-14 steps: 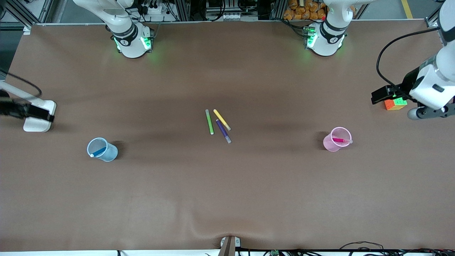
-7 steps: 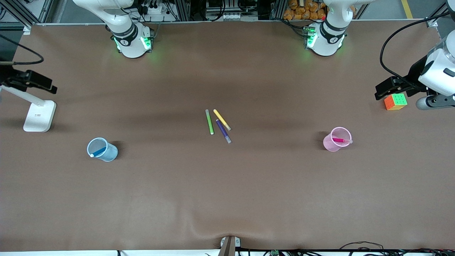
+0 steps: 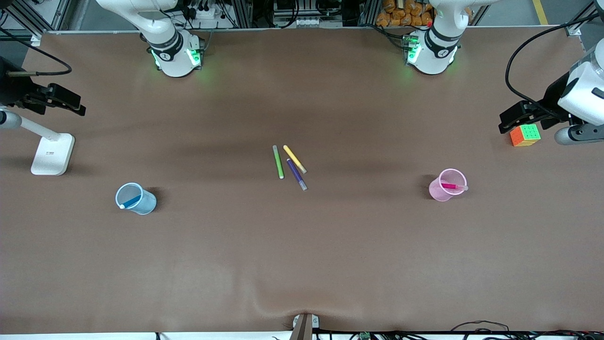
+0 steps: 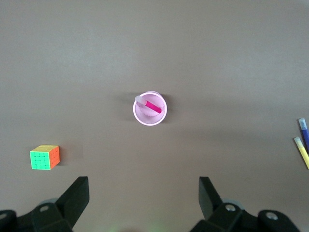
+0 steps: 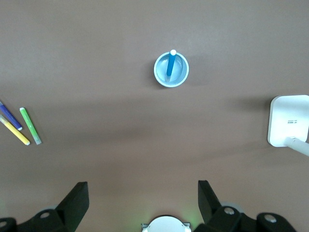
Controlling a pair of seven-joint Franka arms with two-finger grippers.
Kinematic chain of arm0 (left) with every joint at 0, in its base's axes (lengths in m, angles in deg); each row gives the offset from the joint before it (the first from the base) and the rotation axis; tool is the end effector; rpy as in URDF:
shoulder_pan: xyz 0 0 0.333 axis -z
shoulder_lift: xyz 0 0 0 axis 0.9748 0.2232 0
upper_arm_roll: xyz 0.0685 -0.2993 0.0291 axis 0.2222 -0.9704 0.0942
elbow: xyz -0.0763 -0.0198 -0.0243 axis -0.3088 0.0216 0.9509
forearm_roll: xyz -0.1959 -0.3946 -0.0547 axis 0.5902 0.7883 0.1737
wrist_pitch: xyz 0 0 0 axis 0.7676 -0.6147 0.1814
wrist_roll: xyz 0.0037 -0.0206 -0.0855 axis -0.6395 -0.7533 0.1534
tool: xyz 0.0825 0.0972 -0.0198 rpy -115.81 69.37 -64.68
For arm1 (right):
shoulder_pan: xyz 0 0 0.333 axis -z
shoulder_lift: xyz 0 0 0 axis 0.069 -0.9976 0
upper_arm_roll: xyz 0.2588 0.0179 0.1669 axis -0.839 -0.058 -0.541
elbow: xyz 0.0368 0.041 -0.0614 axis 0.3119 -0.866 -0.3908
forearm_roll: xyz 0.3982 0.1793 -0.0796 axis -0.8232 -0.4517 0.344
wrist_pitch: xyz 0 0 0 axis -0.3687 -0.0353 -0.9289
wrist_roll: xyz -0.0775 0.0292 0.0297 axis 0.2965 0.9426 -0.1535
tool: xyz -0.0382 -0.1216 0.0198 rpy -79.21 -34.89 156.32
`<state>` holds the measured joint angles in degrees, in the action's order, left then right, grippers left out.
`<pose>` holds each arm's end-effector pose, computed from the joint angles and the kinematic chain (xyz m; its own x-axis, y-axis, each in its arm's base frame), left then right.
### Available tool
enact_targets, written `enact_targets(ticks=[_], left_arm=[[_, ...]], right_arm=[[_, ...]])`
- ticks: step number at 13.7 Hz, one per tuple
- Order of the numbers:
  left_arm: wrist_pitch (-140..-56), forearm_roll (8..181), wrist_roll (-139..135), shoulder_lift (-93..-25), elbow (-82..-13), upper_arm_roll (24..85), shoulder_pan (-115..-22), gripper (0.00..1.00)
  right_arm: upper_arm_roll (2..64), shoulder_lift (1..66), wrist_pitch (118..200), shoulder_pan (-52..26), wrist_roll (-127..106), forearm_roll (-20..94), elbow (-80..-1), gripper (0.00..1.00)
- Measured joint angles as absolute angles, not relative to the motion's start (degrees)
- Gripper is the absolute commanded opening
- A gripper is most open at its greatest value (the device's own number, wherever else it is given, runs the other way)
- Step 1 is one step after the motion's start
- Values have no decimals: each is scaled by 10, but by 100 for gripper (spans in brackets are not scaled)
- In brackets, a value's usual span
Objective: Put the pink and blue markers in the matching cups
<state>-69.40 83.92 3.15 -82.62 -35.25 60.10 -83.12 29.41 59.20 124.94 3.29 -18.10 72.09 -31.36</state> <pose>0.6110 -0.0655 0.5985 0.9967 0.0815 -0.0044 0.0814 -0.9964 -0.0219 0.5774 -0.0065 0.6091 0.9923 -0.0601 -0.1082 -0.0633 -0.9977 -0.0263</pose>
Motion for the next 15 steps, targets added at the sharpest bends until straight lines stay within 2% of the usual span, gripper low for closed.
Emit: enact_targets(ticks=[7, 15], left_arm=[[-694, 839, 31, -826, -352, 601, -831, 100], [-694, 839, 31, -826, -352, 601, -831, 100]], right_arm=[[292, 584, 1221, 32, -177, 730, -263, 100], [293, 581, 1256, 31, -169, 732, -264, 100]])
